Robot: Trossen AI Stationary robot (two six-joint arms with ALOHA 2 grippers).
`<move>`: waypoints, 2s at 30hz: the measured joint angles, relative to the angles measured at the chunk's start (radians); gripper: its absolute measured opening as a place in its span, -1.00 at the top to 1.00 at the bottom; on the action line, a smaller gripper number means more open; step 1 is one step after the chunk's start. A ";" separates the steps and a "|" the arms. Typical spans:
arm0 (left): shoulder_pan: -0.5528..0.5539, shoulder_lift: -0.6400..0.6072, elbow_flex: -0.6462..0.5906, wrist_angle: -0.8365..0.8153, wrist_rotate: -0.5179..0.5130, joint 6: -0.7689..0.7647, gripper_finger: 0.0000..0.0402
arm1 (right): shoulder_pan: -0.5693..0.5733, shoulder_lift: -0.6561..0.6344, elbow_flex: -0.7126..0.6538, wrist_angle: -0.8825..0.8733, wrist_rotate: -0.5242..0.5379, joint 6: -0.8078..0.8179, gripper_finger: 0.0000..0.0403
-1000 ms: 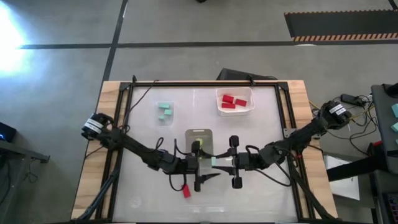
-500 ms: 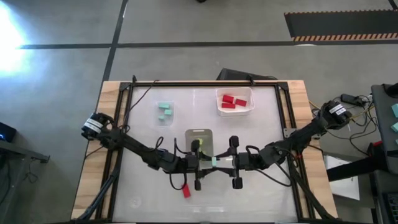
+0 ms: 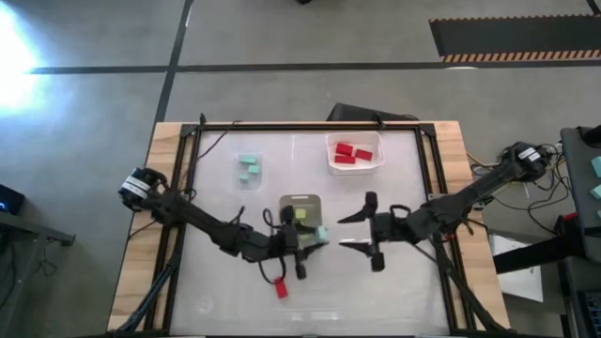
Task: Sort & place blocks by color
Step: Put the blue block into the transparent bin
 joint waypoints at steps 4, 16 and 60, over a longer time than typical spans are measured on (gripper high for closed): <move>0.025 -0.080 0.024 -0.317 -0.149 -0.124 0.42 | 0.000 -0.088 0.000 -0.183 -0.001 0.087 -0.22; 0.382 -0.317 0.045 -1.430 -0.034 -0.709 0.42 | 0.000 -0.152 0.000 -0.394 -0.001 0.177 -0.15; 0.799 -0.241 -0.023 -1.779 0.276 -0.650 0.42 | 0.000 -0.151 0.000 -0.406 -0.002 0.175 -0.13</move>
